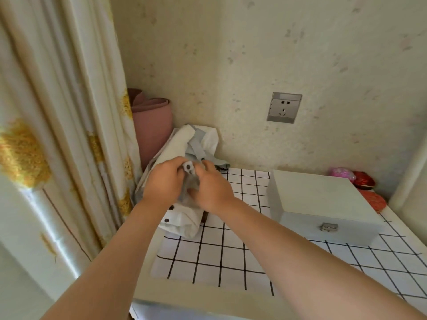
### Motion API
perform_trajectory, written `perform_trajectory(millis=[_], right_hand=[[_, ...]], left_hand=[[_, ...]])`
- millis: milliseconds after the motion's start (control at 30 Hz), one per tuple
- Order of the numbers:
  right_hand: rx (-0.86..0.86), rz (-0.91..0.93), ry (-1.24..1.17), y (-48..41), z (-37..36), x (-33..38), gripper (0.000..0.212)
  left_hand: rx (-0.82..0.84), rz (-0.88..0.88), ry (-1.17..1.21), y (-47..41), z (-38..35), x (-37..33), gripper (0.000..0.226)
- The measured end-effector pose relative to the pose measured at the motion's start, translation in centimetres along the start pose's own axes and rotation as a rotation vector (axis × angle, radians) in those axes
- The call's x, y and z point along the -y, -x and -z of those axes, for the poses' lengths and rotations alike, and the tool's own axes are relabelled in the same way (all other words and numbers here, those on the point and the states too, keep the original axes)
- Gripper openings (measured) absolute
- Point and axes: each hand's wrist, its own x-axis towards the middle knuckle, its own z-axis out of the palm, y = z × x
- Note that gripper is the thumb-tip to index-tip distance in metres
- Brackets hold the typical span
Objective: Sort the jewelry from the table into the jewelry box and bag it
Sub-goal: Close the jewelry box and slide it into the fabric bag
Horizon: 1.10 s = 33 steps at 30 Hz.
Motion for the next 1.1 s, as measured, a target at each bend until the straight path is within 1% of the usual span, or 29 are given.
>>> perform_trajectory(millis=[100, 133, 233, 300, 333, 367, 433, 467, 500, 533, 600, 633, 700, 767, 800, 867, 900, 933, 967, 1033, 1067, 1100], right_hand=[[-0.136, -0.013, -0.086, -0.5, 1.8, -0.6, 0.03], [-0.157, -0.03, -0.129, -0.6, 2.7, -1.0, 0.025], [-0.189, -0.018, -0.238, 0.4, 5.6, -2.3, 0.022], [-0.21, 0.017, -0.273, 1.7, 7.5, -3.4, 0.027], [-0.21, 0.026, -0.279, 2.4, 8.2, -4.2, 0.031], [-0.196, 0.027, -0.276, 3.1, 8.8, -5.1, 0.036], [-0.168, 0.015, -0.244, 4.2, 9.4, -6.9, 0.046], [-0.159, -0.004, -0.218, 4.8, 9.7, -7.7, 0.049], [-0.151, -0.032, -0.191, 5.3, 10.0, -8.3, 0.052], [-0.131, -0.066, -0.161, 5.9, 10.4, -8.8, 0.056], [-0.029, -0.125, -0.093, 7.1, 11.0, -9.3, 0.074], [0.036, -0.141, -0.07, 7.7, 11.3, -9.4, 0.086], [0.122, -0.127, -0.061, 8.5, 11.8, -9.1, 0.104], [0.15, -0.077, -0.028, 8.7, 11.9, -8.8, 0.109], [0.171, -0.064, 0.006, 8.6, 11.9, -8.7, 0.107], [0.226, -0.059, 0.061, 8.4, 11.5, -8.5, 0.097], [0.252, -0.057, 0.077, 8.3, 11.3, -8.3, 0.09], [0.277, -0.048, 0.097, 8.3, 11.0, -8.2, 0.082], [0.305, -0.031, 0.129, 8.1, 10.7, -8.1, 0.073], [0.368, -0.011, 0.202, 7.7, 9.7, -7.9, 0.052], [0.393, -0.028, 0.235, 7.4, 9.2, -7.8, 0.045], [0.404, -0.056, 0.266, 7.1, 8.6, -7.7, 0.042]], left_hand=[[0.014, -0.093, 0.159, -0.3, 0.8, -1.5, 0.024], [0.025, -0.125, 0.188, -0.3, 0.8, -2.0, 0.024], [0.073, -0.227, 0.232, 0.1, 0.6, -3.7, 0.022], [0.071, -0.27, 0.128, 0.3, 0.0, -4.3, 0.025], [0.069, -0.225, 0.028, 0.4, -0.3, -4.5, 0.032], [0.086, -0.128, -0.075, 0.6, -0.5, -4.8, 0.043], [0.195, 0.113, -0.209, 1.1, -0.7, -5.2, 0.072], [0.257, 0.214, -0.218, 1.3, -0.8, -5.6, 0.083], [0.298, 0.286, -0.18, 1.4, -0.9, -5.9, 0.09], [0.309, 0.333, -0.095, 1.4, -0.9, -6.1, 0.092], [0.282, 0.341, 0.087, 1.3, -1.3, -6.6, 0.086], [0.289, 0.308, 0.119, 1.4, -1.4, -7.0, 0.081], [0.345, 0.219, 0.099, 1.8, -2.0, -8.0, 0.072], [0.464, 0.16, 0.082, 2.3, -2.8, -8.8, 0.052], [0.554, 0.145, 0.092, 2.5, -3.2, -9.0, 0.043], [0.734, 0.122, 0.092, 3.0, -3.8, -9.3, 0.038], [0.79, 0.119, 0.08, 3.1, -4.1, -9.2, 0.037], [0.805, 0.119, 0.07, 3.2, -4.3, -8.9, 0.035], [0.774, 0.125, 0.064, 3.1, -4.5, -8.6, 0.032], [0.622, 0.135, 0.038, 2.7, -4.8, -7.7, 0.027], [0.545, 0.14, 0.015, 2.5, -5.0, -7.3, 0.026], [0.491, 0.15, -0.001, 2.3, -5.0, -7.0, 0.028]])
